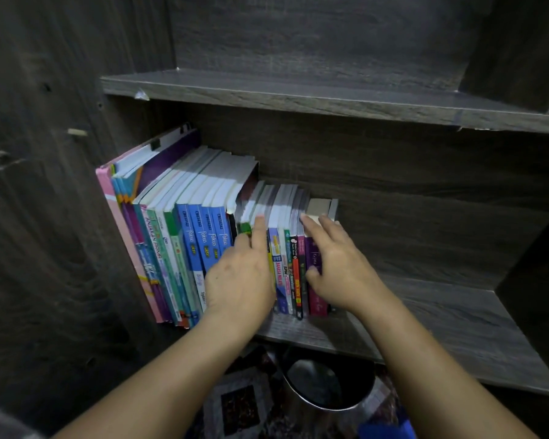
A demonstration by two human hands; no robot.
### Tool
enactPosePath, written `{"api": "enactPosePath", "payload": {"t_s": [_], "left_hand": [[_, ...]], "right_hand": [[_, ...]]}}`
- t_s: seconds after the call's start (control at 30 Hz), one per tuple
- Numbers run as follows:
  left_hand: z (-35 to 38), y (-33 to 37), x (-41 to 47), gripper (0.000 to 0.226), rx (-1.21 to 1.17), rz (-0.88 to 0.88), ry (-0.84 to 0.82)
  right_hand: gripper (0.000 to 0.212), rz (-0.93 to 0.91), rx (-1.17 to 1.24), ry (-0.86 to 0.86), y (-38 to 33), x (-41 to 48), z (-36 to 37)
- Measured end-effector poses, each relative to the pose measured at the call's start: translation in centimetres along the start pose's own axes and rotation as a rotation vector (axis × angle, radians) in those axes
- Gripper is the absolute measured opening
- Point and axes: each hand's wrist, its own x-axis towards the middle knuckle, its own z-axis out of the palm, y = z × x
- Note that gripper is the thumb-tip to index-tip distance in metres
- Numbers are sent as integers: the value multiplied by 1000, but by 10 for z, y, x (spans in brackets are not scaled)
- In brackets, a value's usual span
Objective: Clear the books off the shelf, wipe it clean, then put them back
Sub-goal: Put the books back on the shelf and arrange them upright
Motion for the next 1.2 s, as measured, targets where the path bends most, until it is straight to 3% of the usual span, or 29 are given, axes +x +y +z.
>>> {"api": "enactPosePath", "payload": {"t_s": [0.23,0.43,0.63,0.73,0.8,0.9,1.0,1.2], "left_hand": [[-1,-4,2,68,-51,23,-4],[-11,-1,-10,14,-263,6,55],[-11,5,-1,24,-399,-35,40],[-7,7,13,61,-327,-35,-29],[-9,9,18,74,-322,-51,-88],[-21,11,12,71,-223,-102,-143],[-28,14,8,82,-141,-141,-226],[-49,8,5,78,-63,-74,-302]], "right_hand": [[95,-9,15,-23,0,0,4],[91,2,50,-38,0,1,3],[90,-6,80,-48,1,2,2],[91,-20,34,-45,0,0,2],[87,-22,10,-42,0,-1,1],[78,-8,-5,-25,-1,-1,-1],[66,-6,-34,56,-5,2,4],[48,50,18,132,-5,12,15]]}}
